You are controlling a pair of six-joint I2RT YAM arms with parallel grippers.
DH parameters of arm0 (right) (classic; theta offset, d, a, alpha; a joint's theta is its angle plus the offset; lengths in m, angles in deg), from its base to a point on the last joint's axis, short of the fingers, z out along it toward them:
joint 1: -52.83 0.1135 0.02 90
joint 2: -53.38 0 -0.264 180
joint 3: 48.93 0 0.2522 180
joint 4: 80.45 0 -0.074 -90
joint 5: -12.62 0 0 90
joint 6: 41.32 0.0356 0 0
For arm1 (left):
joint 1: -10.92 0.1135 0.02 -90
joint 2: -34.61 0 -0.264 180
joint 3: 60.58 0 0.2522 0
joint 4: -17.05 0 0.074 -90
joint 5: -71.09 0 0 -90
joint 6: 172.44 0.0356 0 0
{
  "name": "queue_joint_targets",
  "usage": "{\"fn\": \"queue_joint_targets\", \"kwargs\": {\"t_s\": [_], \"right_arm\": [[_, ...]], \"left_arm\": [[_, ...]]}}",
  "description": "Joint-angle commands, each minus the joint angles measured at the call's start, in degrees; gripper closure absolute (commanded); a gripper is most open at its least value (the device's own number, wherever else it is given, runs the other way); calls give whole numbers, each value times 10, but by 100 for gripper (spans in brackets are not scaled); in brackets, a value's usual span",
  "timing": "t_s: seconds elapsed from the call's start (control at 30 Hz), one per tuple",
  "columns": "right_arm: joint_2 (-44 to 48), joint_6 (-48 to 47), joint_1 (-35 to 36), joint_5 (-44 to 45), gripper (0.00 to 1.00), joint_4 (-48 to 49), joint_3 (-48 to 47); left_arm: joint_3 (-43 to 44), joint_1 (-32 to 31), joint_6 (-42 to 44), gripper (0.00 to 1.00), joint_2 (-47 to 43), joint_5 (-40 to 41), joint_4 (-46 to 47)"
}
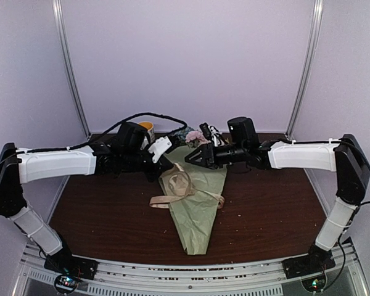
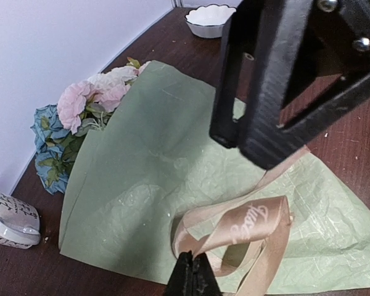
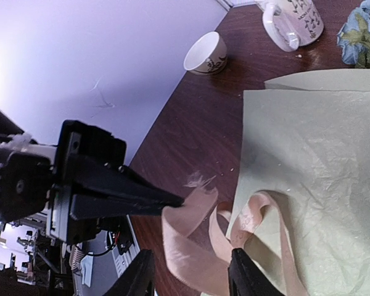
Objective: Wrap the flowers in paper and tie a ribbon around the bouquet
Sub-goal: Cross the ribbon over the folded bouquet.
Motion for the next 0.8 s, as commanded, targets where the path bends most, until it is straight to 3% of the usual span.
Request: {"fn": "queue_joint_targets", "kwargs": {"t_s": [0.0,0.23,0.6,0.67,0.77], "right_arm": [[14,-3,12,-35,54,108,39],[-19,-63,38,7,47,14,-17],[-35,-127,52,79,45,-88,-52],[-39,-131,52,86,56,-99,-60],[-39,-125,52,81,83,-95,-63]], "left_arm": [[24,6,-5,100,6,2,11],[30,7,-6,100,13,-3,5],[37,10,-6,100,19,-6,1],[36,10,-5,100,19,-10,1],[35,10,-6,100,19,-12,1]]}}
